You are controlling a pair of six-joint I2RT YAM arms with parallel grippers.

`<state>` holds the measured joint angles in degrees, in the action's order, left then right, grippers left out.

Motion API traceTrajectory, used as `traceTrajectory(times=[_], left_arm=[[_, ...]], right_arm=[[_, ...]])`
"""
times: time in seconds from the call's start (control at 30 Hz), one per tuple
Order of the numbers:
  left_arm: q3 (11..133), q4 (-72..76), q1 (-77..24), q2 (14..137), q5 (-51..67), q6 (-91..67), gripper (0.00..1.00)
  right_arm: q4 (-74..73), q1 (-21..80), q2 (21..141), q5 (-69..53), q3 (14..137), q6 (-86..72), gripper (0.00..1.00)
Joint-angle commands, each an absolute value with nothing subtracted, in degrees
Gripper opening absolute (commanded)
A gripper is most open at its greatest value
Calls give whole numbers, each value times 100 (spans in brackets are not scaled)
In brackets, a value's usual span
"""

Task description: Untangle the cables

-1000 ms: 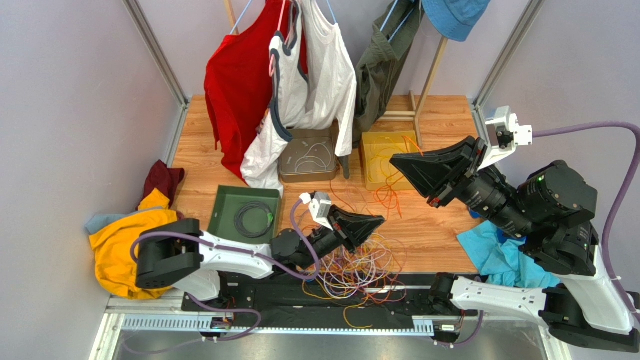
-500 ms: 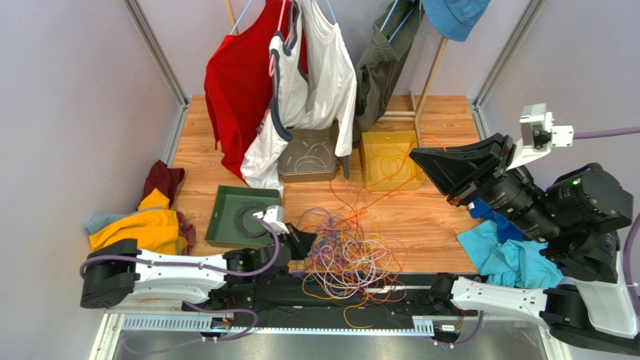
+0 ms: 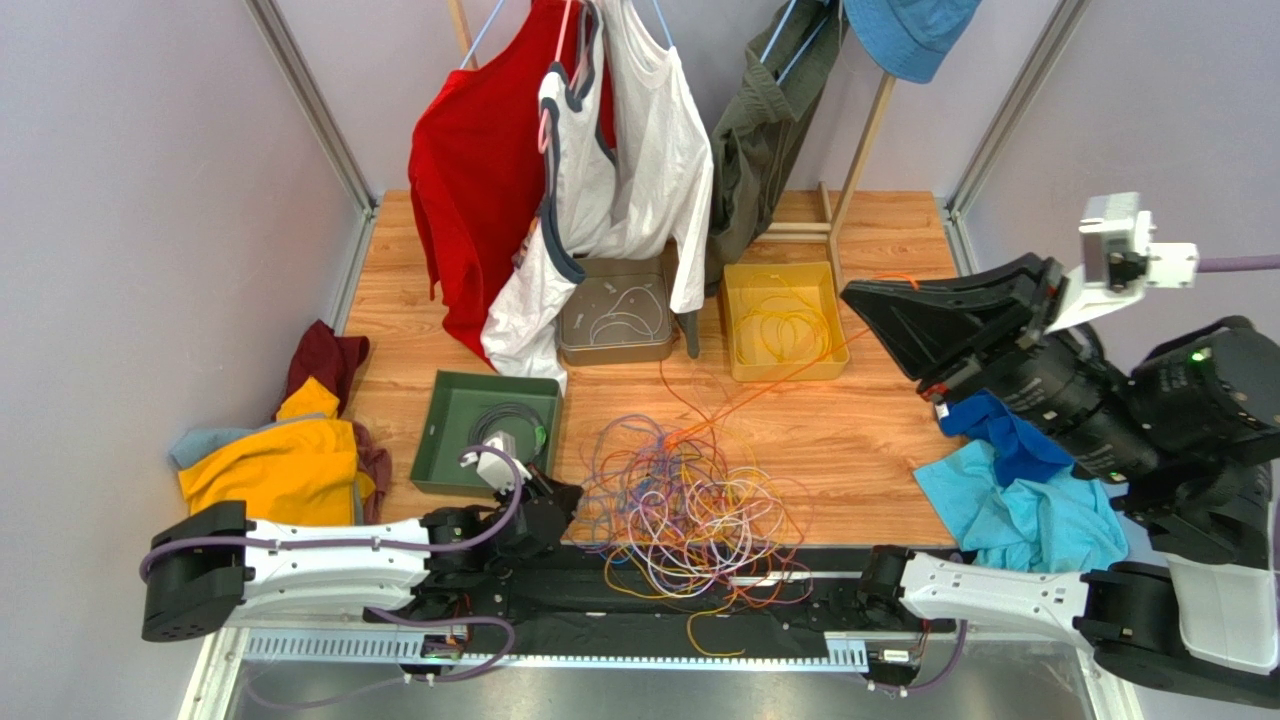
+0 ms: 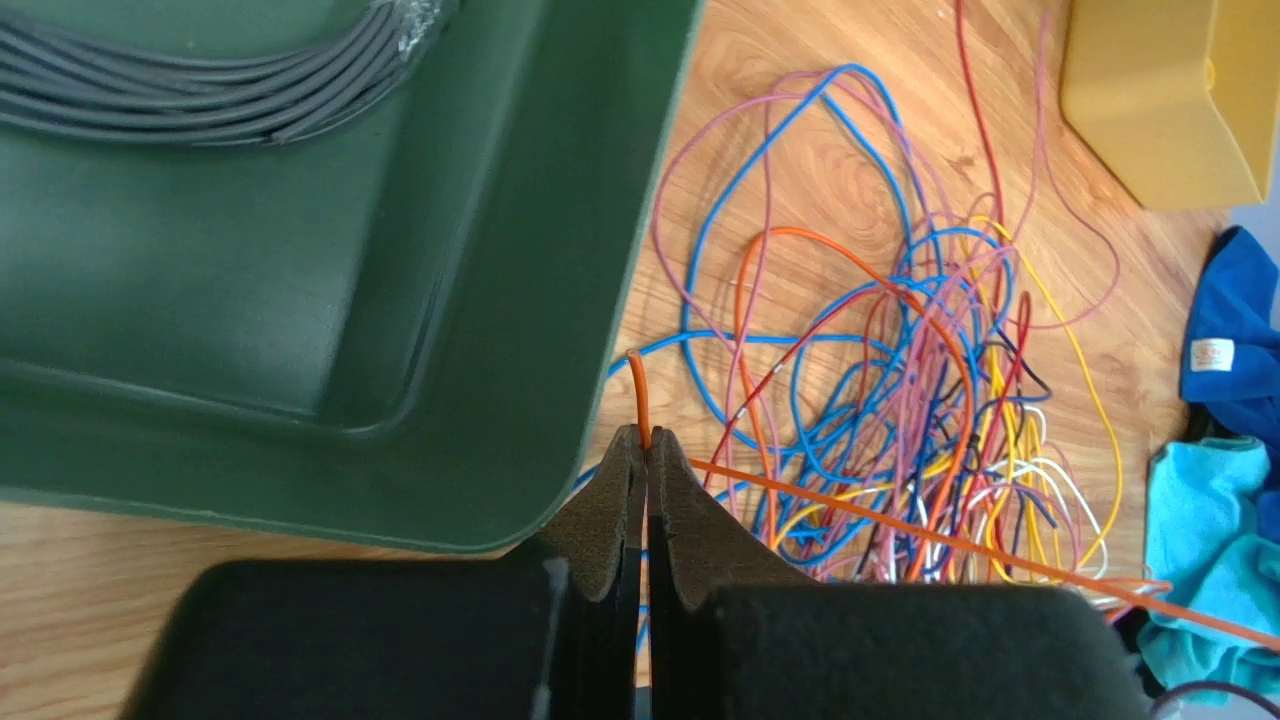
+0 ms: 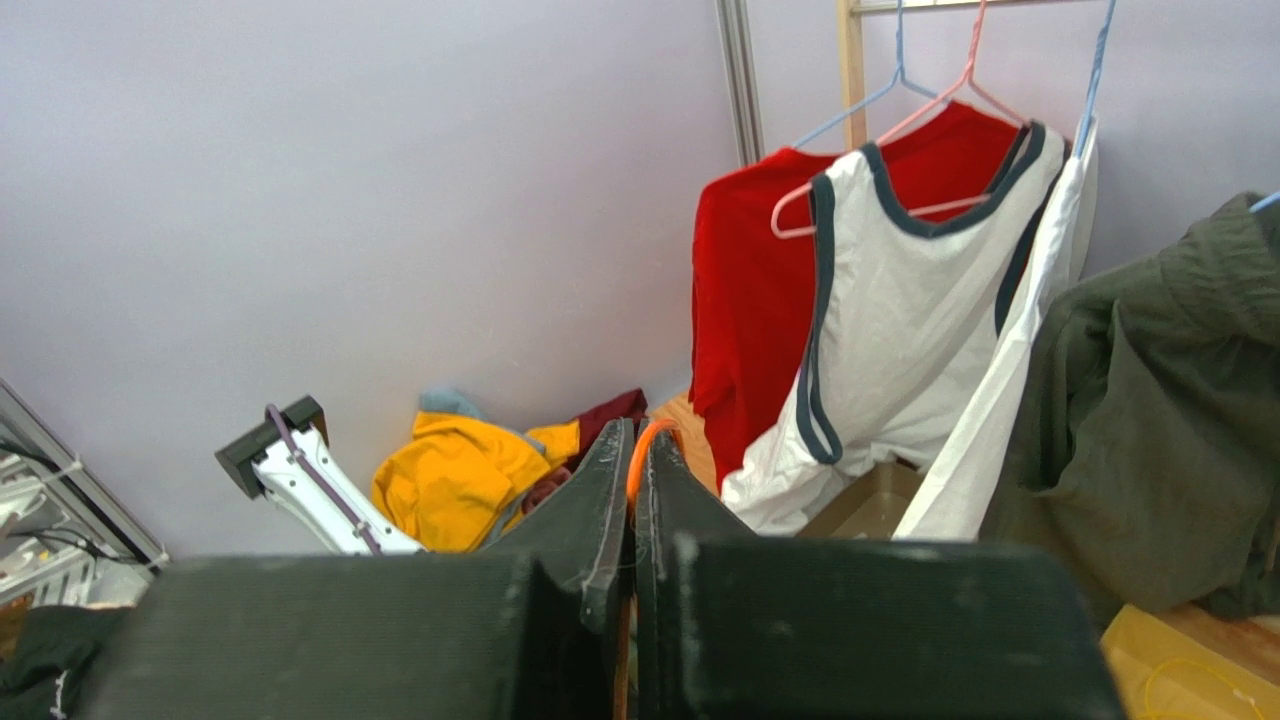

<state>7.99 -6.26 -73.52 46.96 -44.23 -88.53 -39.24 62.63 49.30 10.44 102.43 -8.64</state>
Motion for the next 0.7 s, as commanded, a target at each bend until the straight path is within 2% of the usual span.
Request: traceTrajectory(times=[0.0,0.4,0.5,0.67], left_arm=[[738,-1239,-7295,4860,-4526,-9158,0],[826,-1520,-7260,4572,-4588,-9018,0],[1036,-1398,-7260,4160,-4649,-8308,0],[1818,-853,-7260,3306,-4579,-6102,0]], right_arm=[[-3410,6293,4720,1187,10678,-633,0],[-3524,6293,4623,1239,10785,-536,0],[-3472,6293,4571,1213,10530,-615,0],[-3331,6293,4535,1064,9898,-834,0]])
